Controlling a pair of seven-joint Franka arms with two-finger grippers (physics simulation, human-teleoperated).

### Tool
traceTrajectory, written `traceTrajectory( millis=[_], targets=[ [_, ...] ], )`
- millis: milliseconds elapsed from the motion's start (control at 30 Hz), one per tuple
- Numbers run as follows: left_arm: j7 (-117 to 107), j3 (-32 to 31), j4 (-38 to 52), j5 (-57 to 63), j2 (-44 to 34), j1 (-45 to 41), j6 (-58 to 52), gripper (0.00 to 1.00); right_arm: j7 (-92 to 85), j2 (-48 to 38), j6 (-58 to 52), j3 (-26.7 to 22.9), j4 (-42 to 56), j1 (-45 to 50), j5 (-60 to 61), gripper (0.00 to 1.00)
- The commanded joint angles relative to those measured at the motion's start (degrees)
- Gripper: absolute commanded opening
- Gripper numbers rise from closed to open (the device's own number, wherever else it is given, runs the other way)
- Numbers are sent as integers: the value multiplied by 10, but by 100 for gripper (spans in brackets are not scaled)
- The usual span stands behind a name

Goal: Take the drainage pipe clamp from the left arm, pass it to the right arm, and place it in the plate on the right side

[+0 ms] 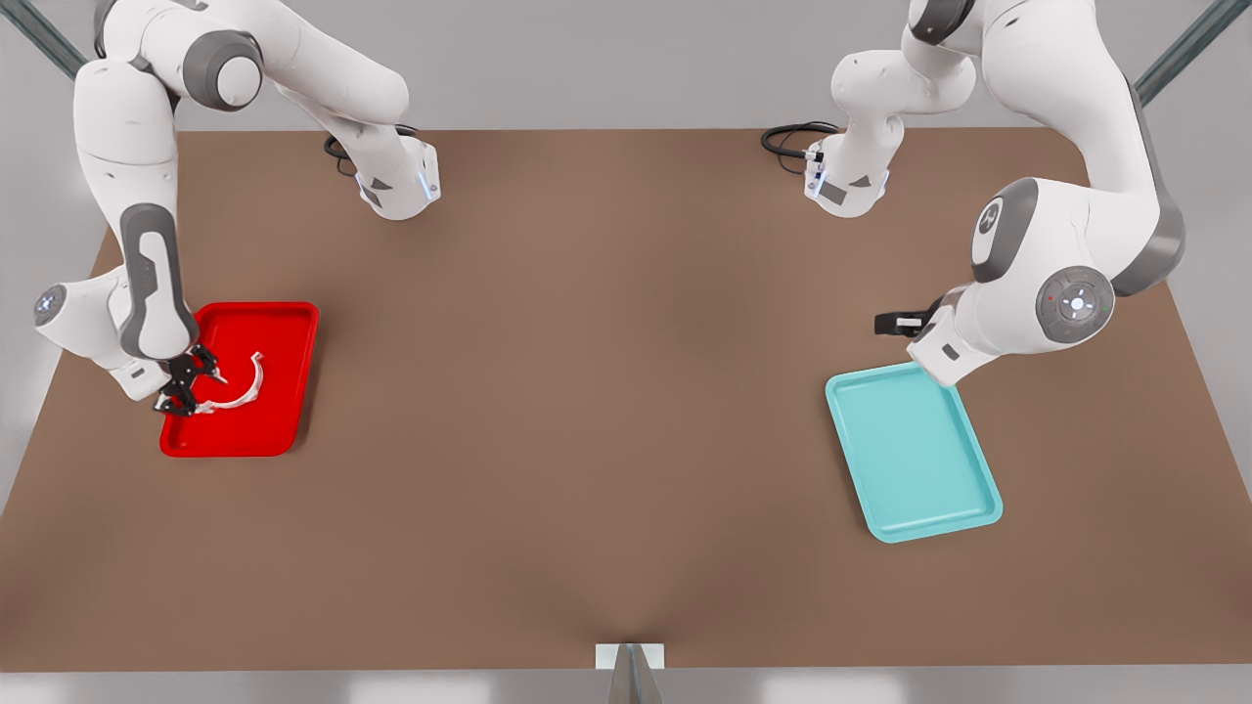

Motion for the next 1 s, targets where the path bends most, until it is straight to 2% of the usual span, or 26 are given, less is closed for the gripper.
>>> traceTrajectory(
  millis=[0,67,133,233,300,367,400,467,533,600,633,733,967],
  targets=[
    [44,0,0,1,-1,0,-1,100,-81,-6,-26,0,9,4,-15,100],
    [44,0,1,1,-1,0,0,100,-77,-24,-60,4,39,19,-15,100],
    [44,0,1,1,-1,0,0,100,19,-31,-134,5,104,61,-16,100],
    [44,0,1,1,-2,0,-4,100,465,-13,-217,5,175,178,-24,100],
    [44,0,1,1,-2,0,-7,100,732,3,-299,5,240,249,-83,100],
    [44,0,1,1,-2,0,-6,100,1081,30,-472,6,307,293,-196,100],
    [44,0,2,1,-2,0,-5,100,1217,66,-595,3,396,310,-194,100],
    [43,0,2,1,-2,0,-5,100,1400,61,-737,-15,526,342,-204,100],
    [43,0,2,1,-2,0,-6,100,1407,4,-755,-19,536,339,-227,100],
    [40,0,2,1,-2,0,-6,100,1455,-75,-752,30,503,325,-293,100],
    [40,0,2,1,-2,-1,-6,100,1472,-133,-729,72,442,294,-295,100],
    [39,0,2,1,-2,-1,-7,100,1472,-204,-633,77,315,287,-287,100],
    [36,-1,2,1,-3,-5,-18,100,1460,-218,-601,77,289,281,-295,100]
  ],
)
